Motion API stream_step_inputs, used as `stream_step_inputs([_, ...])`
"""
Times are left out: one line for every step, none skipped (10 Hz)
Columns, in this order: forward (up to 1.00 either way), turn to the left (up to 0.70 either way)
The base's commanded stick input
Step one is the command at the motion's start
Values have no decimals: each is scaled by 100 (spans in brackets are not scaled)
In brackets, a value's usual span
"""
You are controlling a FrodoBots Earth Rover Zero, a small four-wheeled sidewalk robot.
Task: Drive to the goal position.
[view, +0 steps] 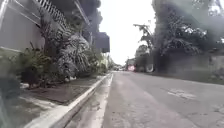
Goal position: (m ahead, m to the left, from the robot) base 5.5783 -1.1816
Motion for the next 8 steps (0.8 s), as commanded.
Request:
stream_step_inputs([70,0])
stream_step_inputs([70,0])
stream_step_inputs([70,0])
stream_step_inputs([70,0])
stream_step_inputs([70,0])
stream_step_inputs([70,0])
stream_step_inputs([70,0])
stream_step_inputs([70,0])
